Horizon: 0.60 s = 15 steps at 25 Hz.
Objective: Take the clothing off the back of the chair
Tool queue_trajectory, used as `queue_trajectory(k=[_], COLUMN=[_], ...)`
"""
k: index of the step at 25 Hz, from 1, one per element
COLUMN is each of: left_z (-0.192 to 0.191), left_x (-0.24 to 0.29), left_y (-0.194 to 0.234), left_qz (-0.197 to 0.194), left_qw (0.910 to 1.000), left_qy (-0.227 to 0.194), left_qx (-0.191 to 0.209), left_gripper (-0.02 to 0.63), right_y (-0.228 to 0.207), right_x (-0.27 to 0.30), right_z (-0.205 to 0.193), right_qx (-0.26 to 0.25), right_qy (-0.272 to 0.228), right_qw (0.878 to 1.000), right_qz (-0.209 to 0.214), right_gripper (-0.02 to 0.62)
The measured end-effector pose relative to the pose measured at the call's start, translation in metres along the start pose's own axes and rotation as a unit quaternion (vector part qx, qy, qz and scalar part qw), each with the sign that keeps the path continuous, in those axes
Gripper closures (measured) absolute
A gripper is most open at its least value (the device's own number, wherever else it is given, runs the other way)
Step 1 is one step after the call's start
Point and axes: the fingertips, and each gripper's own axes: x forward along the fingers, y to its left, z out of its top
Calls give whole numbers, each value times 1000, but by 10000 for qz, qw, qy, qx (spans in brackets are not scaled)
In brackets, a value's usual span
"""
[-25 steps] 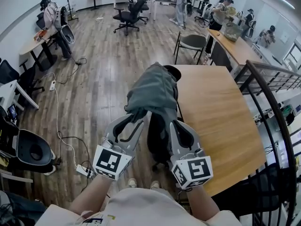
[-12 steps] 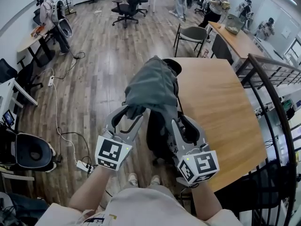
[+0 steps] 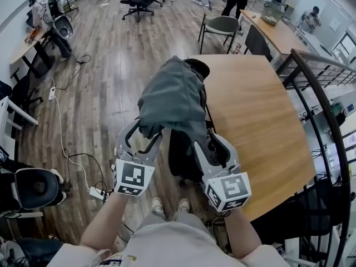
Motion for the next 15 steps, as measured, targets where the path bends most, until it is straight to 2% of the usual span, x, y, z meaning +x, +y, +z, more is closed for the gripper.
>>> queue_trajectory(k=[9, 15], left_z=[-32, -45], left_x=[38, 61], left_y=[-2, 2], left_qz=[-77, 31], left_qw=[9999, 9997], left_qy=[102, 229], left_qx=[-25, 38], left_gripper=[313, 305], right_y=[-28, -32], right_x=[33, 55], right_z=[-58, -85], right_qx=[324, 87], right_qy=[488, 638], right_qw=[9982, 9979], right_qz=[-149, 76], right_gripper=[378, 353])
